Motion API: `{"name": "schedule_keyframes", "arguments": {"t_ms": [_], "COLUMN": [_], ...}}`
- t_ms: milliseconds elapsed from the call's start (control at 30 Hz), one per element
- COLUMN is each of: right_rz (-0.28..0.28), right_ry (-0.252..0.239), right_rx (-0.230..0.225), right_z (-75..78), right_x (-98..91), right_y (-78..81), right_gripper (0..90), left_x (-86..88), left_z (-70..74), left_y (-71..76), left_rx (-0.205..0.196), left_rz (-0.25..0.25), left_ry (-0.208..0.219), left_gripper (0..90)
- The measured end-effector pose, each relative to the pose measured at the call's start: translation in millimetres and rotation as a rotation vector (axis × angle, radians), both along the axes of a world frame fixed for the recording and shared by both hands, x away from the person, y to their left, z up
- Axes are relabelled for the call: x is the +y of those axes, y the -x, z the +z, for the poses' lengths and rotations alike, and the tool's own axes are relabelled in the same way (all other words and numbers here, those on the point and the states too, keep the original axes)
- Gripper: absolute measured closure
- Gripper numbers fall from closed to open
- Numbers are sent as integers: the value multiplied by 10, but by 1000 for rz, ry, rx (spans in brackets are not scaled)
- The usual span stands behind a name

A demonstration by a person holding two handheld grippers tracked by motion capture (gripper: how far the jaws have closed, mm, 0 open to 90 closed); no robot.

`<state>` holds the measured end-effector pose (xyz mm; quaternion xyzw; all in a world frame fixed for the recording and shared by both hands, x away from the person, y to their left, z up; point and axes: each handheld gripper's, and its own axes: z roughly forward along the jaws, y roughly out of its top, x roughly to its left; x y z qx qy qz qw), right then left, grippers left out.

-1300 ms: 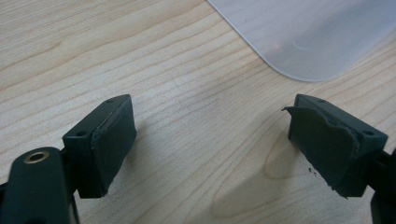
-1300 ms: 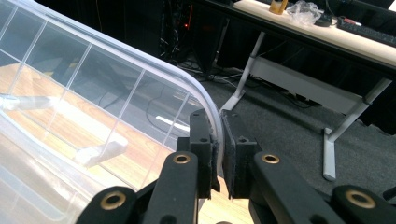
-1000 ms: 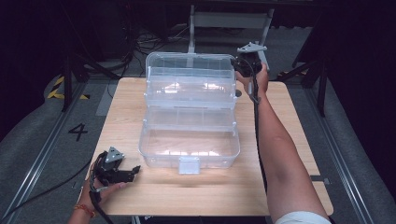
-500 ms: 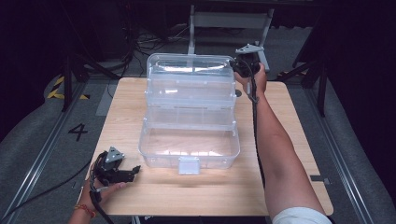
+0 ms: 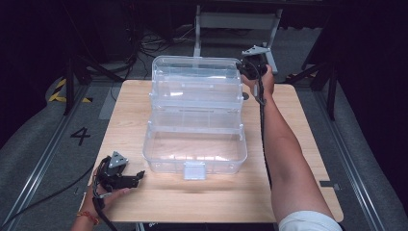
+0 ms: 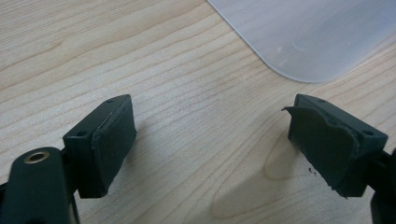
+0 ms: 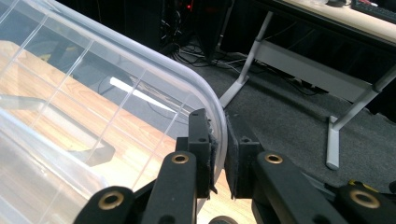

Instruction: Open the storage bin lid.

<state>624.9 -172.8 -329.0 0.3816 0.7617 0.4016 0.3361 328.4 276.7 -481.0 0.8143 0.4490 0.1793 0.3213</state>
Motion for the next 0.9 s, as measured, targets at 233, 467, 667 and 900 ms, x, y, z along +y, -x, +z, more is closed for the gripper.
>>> {"name": "schedule_keyframes", "arguments": {"t_ms": [233, 467, 667, 900], "right_rz": [4, 4, -2, -5], "right_ry": [2, 8, -20, -25], "right_rx": [7, 34, 62, 102], "right_z": [-102, -150, -220, -308], "right_x": [2, 3, -18, -17], "right_y": [-84, -137, -168, -238], "right_gripper": [822, 821, 816, 807], "left_x": [5, 4, 4, 3], "left_z": [-3, -4, -5, -6], "left_y": [-10, -12, -12, -17], "left_rx": [0, 3, 1, 6], "left_rz": [-13, -16, -17, -24], "left_ry": [5, 8, 8, 14], "left_gripper": [155, 155, 155, 155]}}
